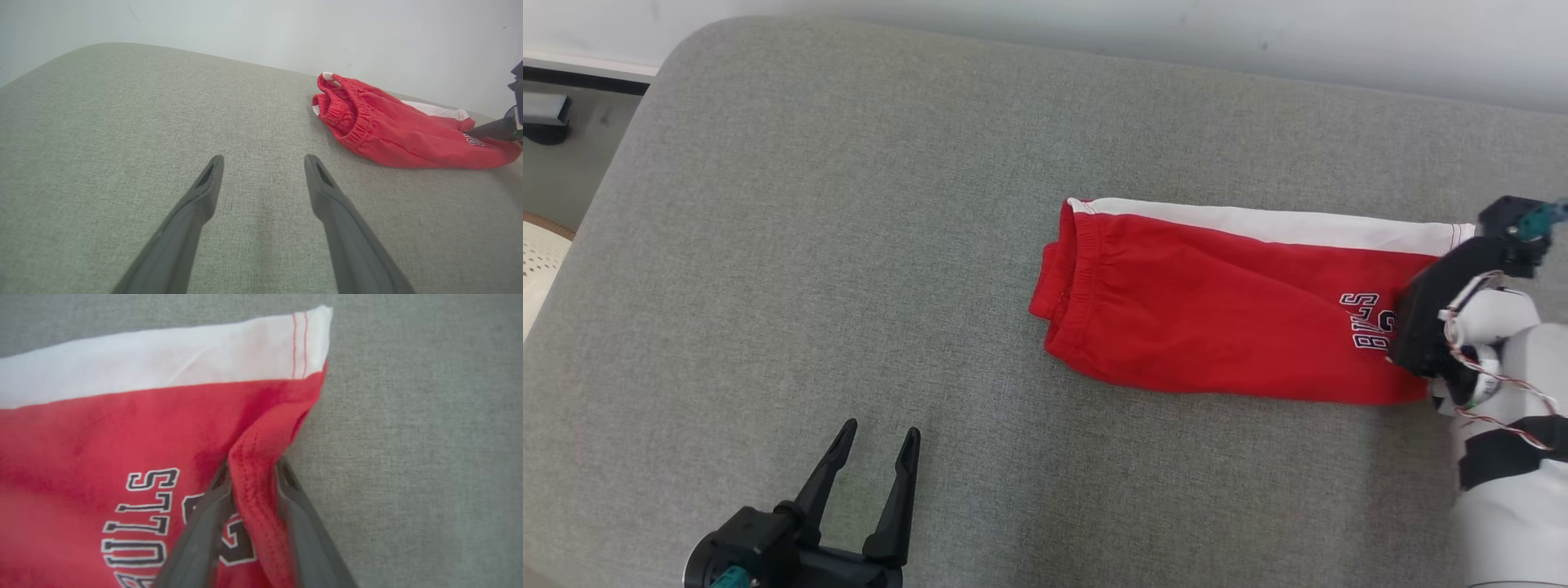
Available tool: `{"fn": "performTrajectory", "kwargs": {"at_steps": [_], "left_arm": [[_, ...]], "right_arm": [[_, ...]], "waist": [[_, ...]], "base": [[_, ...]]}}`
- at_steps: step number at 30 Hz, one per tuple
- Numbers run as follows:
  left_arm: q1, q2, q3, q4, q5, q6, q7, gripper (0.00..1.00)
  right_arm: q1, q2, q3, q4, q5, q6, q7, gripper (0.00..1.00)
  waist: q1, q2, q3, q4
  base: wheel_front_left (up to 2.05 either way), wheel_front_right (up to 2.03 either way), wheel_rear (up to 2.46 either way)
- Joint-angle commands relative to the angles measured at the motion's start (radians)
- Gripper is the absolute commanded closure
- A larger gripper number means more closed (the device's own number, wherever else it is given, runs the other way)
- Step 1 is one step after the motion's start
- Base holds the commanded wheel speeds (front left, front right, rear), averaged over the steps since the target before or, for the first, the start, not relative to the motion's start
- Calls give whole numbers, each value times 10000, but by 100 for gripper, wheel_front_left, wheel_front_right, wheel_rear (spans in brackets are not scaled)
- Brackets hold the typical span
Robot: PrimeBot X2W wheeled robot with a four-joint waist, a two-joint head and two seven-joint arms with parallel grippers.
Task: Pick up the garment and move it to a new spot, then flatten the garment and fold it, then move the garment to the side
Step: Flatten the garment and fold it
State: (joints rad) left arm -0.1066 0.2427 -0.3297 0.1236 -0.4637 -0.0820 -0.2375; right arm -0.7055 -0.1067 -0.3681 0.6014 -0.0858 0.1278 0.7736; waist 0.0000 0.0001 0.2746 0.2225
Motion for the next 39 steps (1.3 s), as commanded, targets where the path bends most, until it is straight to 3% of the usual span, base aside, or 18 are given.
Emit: {"fn": "performTrajectory", "kwargs": {"at_steps": [1, 20, 25, 31, 39], "left_arm": [[-92, 21, -33, 44, -5, 21, -18, 0], [518, 43, -125, -55, -146, 288, 48, 0], [619, 90, -152, -19, -230, 282, 62, 0], [649, 109, -211, 69, -351, 203, 41, 0], [662, 45, -358, 191, -434, 152, 18, 0]], "right_arm": [[168, 137, 52, 203, 43, 47, -27, 100], [961, -1092, -613, -1016, -764, 31, -1312, 100], [903, -756, -15, -1208, -532, 31, -1125, 100], [780, -312, 1649, -1069, -83, 31, -1108, 100], [356, 36, 2078, -112, 219, 31, -1151, 100]], "waist": [[0, -1, -40, -9], [0, -1, -1345, -433], [0, -1, -1548, -488], [0, -1, -1660, -301], [0, -1, -1659, 247]], "base": [[0, 0, 0], [0, 0, 0], [0, 0, 0], [0, 0, 0], [0, 0, 0]]}}
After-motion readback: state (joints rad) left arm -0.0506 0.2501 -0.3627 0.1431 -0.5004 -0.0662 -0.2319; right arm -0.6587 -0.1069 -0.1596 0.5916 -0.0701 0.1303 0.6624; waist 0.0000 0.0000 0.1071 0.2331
